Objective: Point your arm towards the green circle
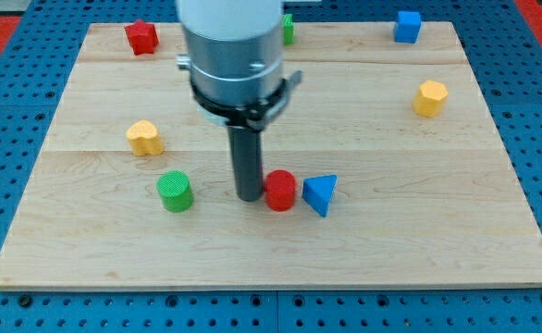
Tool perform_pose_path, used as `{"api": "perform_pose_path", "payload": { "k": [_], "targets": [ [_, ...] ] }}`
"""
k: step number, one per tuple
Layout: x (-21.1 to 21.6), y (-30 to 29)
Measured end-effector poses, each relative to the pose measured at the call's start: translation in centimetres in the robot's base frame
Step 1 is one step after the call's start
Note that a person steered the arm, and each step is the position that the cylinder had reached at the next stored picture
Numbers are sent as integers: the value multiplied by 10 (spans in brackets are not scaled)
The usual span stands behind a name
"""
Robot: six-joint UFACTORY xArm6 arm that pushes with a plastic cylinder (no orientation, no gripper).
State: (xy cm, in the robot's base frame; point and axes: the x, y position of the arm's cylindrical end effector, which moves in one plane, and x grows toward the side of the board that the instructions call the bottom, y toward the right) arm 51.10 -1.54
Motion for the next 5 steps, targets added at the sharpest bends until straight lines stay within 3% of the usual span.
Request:
{"api": "perform_pose_path", "payload": {
  "k": [1,2,3,5],
  "targets": [
    [2,35],
    [-4,1],
    [21,-33],
    [26,-186]
  ]
}}
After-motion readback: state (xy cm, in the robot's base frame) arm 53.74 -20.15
